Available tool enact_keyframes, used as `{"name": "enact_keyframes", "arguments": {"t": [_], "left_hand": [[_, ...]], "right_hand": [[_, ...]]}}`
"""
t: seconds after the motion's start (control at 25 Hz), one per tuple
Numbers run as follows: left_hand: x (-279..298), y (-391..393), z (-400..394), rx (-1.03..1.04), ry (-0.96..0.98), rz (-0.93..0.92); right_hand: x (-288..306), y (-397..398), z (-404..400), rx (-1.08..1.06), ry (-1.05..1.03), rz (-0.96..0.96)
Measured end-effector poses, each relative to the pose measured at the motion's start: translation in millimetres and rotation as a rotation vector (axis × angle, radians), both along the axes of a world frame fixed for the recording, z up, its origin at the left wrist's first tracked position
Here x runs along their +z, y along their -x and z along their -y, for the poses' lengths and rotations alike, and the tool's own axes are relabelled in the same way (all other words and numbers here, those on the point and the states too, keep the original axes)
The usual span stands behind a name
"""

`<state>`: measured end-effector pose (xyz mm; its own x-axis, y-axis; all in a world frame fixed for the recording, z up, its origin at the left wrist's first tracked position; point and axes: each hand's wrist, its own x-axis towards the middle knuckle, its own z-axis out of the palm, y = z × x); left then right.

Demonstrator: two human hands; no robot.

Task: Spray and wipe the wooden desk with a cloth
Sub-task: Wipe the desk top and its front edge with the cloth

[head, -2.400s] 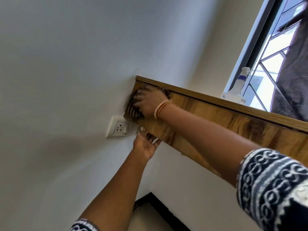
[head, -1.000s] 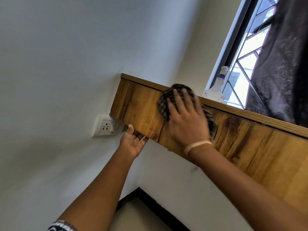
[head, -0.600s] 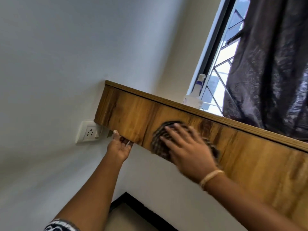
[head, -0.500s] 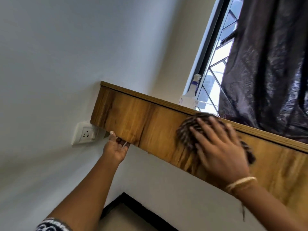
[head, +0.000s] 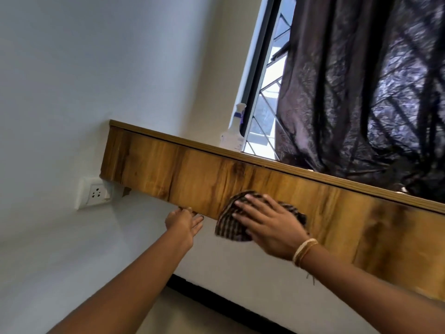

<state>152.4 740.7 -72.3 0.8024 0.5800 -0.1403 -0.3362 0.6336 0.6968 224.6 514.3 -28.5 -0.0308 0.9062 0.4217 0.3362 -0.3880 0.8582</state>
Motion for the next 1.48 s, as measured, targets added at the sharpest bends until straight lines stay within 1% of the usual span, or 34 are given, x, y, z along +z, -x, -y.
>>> {"name": "enact_keyframes", "arguments": {"t": [0.08,0.16,0.28,0.44,0.56,0.68,0.76,0.84,0.88,0.96,1.0,1.04,1.08,1.12,1.2,1.28,1.4,1.48], "left_hand": [[3,7,21,0.011,-0.096,-0.064],[6,9,46,0.036,-0.159,-0.11],[6,7,89,0.103,-0.249,-0.141],[22,12,167,0.264,-0.567,-0.009],[31,8,230,0.292,-0.814,0.104],[32,-1,287,0.263,-0.964,0.171],[29,-9,316,0.263,-1.029,0.192],[25,-17,331,0.286,-1.065,0.174],[23,-20,336,0.291,-1.073,0.166],[18,-22,345,0.301,-1.097,0.159],[16,-20,346,0.309,-1.126,0.162],[16,-18,346,0.323,-1.166,0.166],[17,-14,343,0.341,-1.206,0.169],[16,-10,339,0.361,-1.235,0.169],[12,2,327,0.409,-1.249,0.168],[1,16,310,0.487,-1.247,0.127],[-13,36,266,0.596,-1.256,-0.019],[-14,42,229,0.579,-1.283,-0.156]], "right_hand": [[35,0,53,-0.024,-0.224,0.024],[59,3,110,-0.054,-0.378,0.048],[52,3,175,-0.087,-0.506,0.031],[34,-1,258,-0.165,-0.639,0.042],[30,-3,316,-0.153,-0.68,0.037],[28,-9,361,-0.128,-0.727,0.031],[25,-12,384,-0.107,-0.822,0.048],[16,-14,396,-0.104,-1.018,0.048],[9,-15,397,-0.11,-1.172,0.026],[-7,-15,386,-0.108,-1.518,-0.056],[-12,-12,373,-0.102,-1.658,-0.11],[-14,-8,359,-0.105,-1.745,-0.168],[-15,-4,344,-0.115,-1.767,-0.219],[-18,-2,329,-0.126,-1.734,-0.256],[-25,0,301,-0.113,-1.595,-0.278],[-31,0,275,-0.056,-1.461,-0.291],[-31,3,221,-0.01,-1.21,-0.288],[-28,4,179,0.016,-1.071,-0.27]]}}
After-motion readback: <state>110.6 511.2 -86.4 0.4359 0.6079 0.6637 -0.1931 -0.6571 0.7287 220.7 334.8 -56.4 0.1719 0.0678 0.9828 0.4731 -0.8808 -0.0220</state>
